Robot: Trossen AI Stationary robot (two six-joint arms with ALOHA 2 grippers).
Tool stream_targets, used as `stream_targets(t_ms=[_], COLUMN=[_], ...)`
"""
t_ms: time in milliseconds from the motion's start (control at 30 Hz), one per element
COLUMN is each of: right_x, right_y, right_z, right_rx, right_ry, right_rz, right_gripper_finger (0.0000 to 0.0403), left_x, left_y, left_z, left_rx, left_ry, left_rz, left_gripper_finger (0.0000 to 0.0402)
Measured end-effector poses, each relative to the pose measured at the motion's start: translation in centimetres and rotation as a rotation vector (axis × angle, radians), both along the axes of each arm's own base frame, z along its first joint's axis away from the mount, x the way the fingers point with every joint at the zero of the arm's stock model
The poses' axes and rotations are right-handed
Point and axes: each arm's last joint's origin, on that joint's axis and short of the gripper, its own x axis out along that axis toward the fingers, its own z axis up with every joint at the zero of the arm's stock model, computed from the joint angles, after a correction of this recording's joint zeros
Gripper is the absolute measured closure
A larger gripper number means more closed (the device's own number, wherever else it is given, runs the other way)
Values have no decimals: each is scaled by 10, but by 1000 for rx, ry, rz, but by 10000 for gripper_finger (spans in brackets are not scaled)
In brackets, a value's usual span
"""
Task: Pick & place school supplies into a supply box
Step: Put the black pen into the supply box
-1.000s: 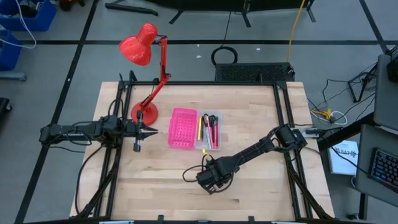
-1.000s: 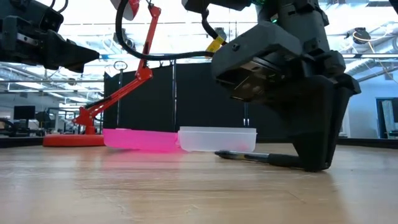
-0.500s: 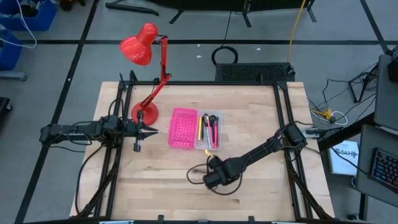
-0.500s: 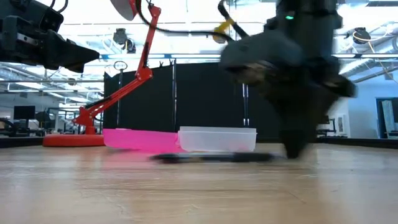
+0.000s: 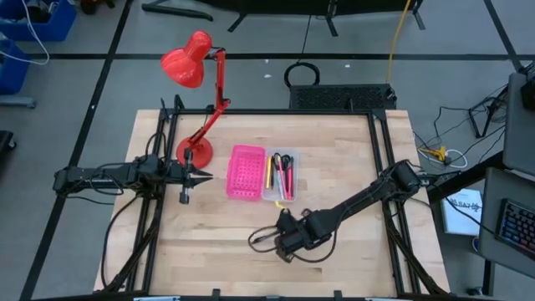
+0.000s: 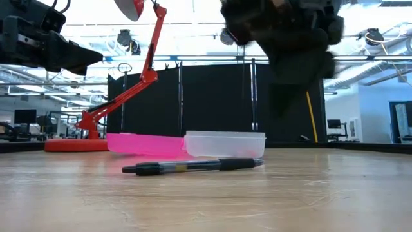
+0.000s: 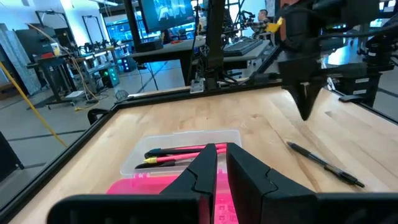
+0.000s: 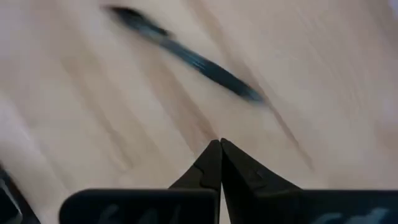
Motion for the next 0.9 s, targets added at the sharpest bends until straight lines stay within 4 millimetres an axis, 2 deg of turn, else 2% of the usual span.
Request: stream_targets(t_ms=[167,367,467,700,900], right_x=[19,33,32,26,23], right_y=[1,-22,-29,-33,-33], right_z=[8,10,5,-10,-27], right_rx=[-99,-182,-198,-229,-255], right_ry=[-199,-227,-205,-161,-174], right_rz=[387,522,600,748,807], right_gripper_finger=[402,392,364,269,235], left_x=[0,0,0,0,0], left_y=[0,0,0,0,0], left_z=[0,0,0,0,0], left_rx=[1,3,22,35,30], left_ry=[0,-1,-1,-2,-2], left_rz=[0,0,-1,-1,-1], left_gripper_finger=[357,357,357,357,357])
